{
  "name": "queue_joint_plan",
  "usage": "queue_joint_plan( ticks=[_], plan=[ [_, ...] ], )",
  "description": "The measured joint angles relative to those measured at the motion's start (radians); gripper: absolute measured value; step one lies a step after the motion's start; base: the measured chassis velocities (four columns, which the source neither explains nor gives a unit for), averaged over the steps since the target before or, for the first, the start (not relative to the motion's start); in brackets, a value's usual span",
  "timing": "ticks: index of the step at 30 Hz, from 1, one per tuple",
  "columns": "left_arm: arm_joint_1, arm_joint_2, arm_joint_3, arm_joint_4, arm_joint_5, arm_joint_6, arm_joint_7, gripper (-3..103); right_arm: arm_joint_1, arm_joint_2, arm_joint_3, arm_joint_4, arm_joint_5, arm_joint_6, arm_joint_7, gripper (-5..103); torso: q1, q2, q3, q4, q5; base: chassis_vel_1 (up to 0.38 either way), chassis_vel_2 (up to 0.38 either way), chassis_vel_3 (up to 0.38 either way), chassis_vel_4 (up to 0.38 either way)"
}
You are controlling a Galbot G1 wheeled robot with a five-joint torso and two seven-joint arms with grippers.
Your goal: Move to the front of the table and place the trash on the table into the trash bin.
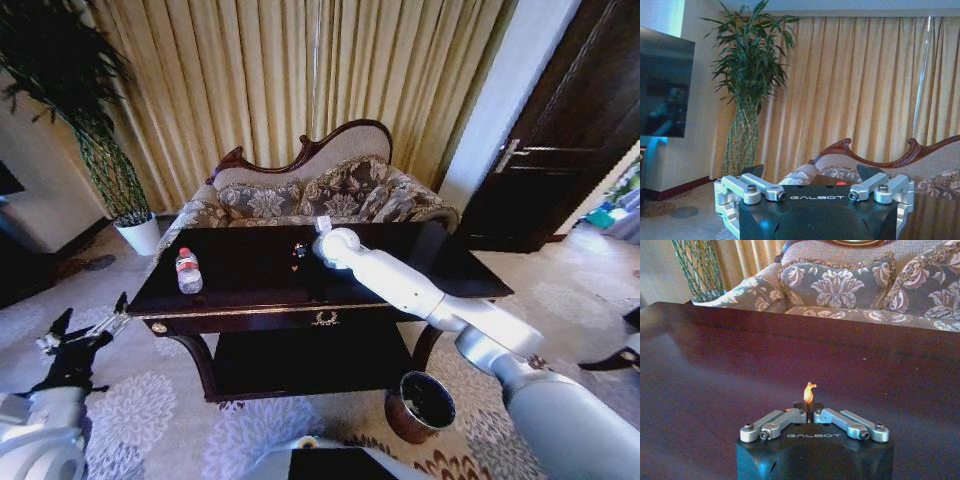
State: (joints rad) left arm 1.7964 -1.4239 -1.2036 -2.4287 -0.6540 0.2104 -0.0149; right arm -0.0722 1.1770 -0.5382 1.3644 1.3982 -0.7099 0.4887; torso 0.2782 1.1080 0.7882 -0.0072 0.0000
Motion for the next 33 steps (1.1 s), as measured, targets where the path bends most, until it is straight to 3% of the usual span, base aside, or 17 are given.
queue_joint_plan(
  ticks=[33],
  plan=[
    [-0.002,-0.003,0.007,-0.007,0.000,-0.001,0.003,100,-0.005,-0.051,0.049,0.068,0.011,0.026,-0.004,2,0.000,0.000,0.000,0.0000,0.0000,0.000,0.000,0.000,0.000]
  ],
)
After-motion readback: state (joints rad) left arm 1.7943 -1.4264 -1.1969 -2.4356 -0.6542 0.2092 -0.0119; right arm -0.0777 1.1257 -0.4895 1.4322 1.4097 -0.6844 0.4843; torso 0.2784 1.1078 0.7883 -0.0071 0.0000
